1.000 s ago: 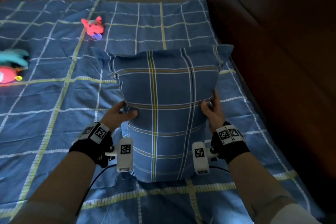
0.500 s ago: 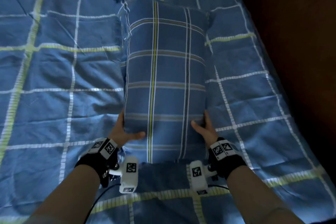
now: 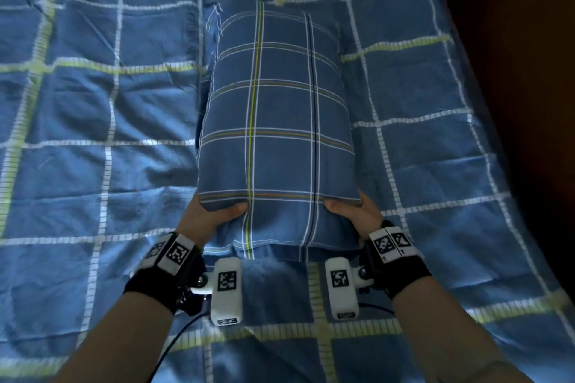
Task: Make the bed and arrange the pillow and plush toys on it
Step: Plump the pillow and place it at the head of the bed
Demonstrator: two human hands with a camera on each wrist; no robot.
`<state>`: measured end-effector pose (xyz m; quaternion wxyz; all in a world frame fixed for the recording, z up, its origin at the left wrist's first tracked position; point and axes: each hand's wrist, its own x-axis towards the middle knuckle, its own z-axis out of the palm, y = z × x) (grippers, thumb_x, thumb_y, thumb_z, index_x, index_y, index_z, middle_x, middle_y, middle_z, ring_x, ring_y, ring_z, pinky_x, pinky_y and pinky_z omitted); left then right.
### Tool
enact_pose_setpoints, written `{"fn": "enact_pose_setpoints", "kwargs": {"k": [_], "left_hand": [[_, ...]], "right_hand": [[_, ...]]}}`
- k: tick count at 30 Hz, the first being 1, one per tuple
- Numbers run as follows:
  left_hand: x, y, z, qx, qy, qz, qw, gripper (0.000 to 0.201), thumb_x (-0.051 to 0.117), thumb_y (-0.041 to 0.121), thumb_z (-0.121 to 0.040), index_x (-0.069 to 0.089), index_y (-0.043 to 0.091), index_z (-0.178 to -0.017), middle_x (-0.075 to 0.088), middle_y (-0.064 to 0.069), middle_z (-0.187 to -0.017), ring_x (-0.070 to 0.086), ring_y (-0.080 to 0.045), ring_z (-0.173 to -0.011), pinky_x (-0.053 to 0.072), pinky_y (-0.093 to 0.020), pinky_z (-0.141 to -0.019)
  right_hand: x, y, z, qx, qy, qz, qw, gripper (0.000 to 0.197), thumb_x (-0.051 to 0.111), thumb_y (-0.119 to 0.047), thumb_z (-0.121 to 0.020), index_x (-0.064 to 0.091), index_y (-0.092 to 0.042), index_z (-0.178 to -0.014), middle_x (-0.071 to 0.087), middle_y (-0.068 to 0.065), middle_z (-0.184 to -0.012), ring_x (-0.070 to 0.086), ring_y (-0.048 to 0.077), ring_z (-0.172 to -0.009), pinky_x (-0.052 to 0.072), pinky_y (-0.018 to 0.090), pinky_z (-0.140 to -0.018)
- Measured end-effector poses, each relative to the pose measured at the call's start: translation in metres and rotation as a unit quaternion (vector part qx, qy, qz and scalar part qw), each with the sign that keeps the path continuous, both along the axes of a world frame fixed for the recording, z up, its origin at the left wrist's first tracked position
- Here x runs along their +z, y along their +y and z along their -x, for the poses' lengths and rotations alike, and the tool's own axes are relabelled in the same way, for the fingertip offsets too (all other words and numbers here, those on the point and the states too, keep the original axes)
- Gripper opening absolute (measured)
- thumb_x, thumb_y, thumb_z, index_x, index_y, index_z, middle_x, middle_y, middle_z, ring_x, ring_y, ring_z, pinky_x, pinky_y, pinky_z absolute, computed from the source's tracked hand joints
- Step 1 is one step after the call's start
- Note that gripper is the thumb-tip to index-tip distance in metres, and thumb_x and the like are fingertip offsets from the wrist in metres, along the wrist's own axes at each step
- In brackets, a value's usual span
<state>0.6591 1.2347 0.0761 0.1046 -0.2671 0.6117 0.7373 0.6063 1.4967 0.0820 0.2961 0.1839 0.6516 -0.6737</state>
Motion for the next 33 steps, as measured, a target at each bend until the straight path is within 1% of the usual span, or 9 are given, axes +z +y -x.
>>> {"fn": "enact_pose_setpoints", "kwargs": {"k": [4,7,11,15,18,21,24,26,33], "left_hand": [[0.037,0.028,0.019,-0.022,0.040,-0.031,0.998,0.047,0.089,0.015,-0.029,0.075,0.005,-0.073,0.075,-0.004,-0.070,0.072,-0.013,-0.065,0.057,-0.022,-0.060],[0.060,0.049,0.038,-0.014,0.050,-0.040,0.998,0.073,0.093,0.020,-0.025,0.069,-0.002,-0.090,0.076,-0.008,-0.076,0.073,-0.018,-0.068,0.058,-0.026,-0.060],[0.091,0.085,0.066,0.004,0.063,-0.043,0.997,0.099,0.095,0.032,-0.016,0.063,-0.004,-0.102,0.076,-0.008,-0.081,0.073,-0.021,-0.073,0.059,-0.031,-0.064],[0.127,0.125,0.106,-0.017,0.092,-0.037,0.995,0.086,0.095,0.027,-0.024,0.066,0.000,-0.101,0.074,-0.013,-0.091,0.070,-0.028,-0.085,0.057,-0.043,-0.079],[0.157,0.161,0.148,-0.026,0.120,-0.026,0.992,0.069,0.089,0.013,-0.039,0.065,0.003,-0.103,0.072,-0.014,-0.095,0.068,-0.028,-0.089,0.055,-0.043,-0.084],[0.177,0.191,0.205,-0.068,0.107,0.045,0.991,0.089,0.090,0.032,-0.040,0.059,0.005,-0.119,0.066,-0.015,-0.114,0.064,-0.028,-0.103,0.051,-0.042,-0.093],[0.184,0.212,0.242,-0.175,-0.008,0.203,0.963,0.104,0.073,0.051,-0.067,0.024,0.006,-0.146,0.042,-0.018,-0.144,0.048,-0.032,-0.127,0.042,-0.043,-0.105],[0.178,0.225,0.243,-0.203,-0.058,0.310,0.927,0.096,0.063,0.038,-0.084,0.002,0.002,-0.148,0.028,-0.020,-0.151,0.039,-0.035,-0.133,0.036,-0.041,-0.109],[0.161,0.247,0.209,-0.331,-0.150,0.356,0.861,0.063,0.053,0.036,-0.091,0.033,0.004,-0.142,0.035,-0.016,-0.148,0.044,-0.032,-0.130,0.036,-0.041,-0.110]], "right_hand": [[0.025,0.018,0.024,-0.010,0.043,-0.037,0.998,0.032,0.063,0.011,-0.079,0.060,-0.005,-0.106,0.069,-0.007,-0.078,0.063,0.007,-0.072,0.055,0.020,-0.069],[0.048,0.039,0.045,-0.009,0.078,-0.071,0.994,0.025,0.064,0.013,-0.076,0.064,-0.010,-0.084,0.069,-0.016,-0.057,0.064,0.000,-0.060,0.052,0.021,-0.068],[0.092,0.072,0.070,-0.009,0.116,-0.090,0.989,0.029,0.064,0.013,-0.076,0.063,-0.016,-0.078,0.068,-0.015,-0.056,0.062,0.009,-0.067,0.051,0.024,-0.068],[0.145,0.117,0.102,-0.021,0.161,-0.106,0.981,0.030,0.062,0.014,-0.078,0.060,-0.017,-0.077,0.067,-0.017,-0.052,0.063,-0.005,-0.052,0.052,0.017,-0.056],[0.193,0.151,0.141,-0.031,0.198,-0.104,0.974,0.029,0.068,0.010,-0.072,0.062,-0.008,-0.094,0.068,-0.006,-0.071,0.064,0.010,-0.067,0.052,0.028,-0.070],[0.230,0.191,0.191,-0.050,0.246,-0.146,0.957,0.049,0.073,0.001,-0.060,0.061,-0.015,-0.106,0.064,0.001,-0.088,0.060,0.023,-0.085,0.050,0.032,-0.076],[0.240,0.231,0.226,-0.021,0.225,-0.383,0.896,0.065,0.068,-0.008,-0.074,0.050,-0.034,-0.131,0.053,0.006,-0.131,0.047,0.028,-0.122,0.043,0.039,-0.102],[0.226,0.244,0.223,-0.002,0.152,-0.491,0.858,0.064,0.066,-0.012,-0.078,0.047,-0.035,-0.134,0.043,0.007,-0.141,0.040,0.033,-0.130,0.038,0.041,-0.107],[0.160,0.212,0.181,0.174,0.117,-0.437,0.875,0.045,0.059,-0.010,-0.087,0.051,-0.010,-0.132,0.045,0.012,-0.142,0.045,0.025,-0.127,0.033,0.027,-0.104]]}}
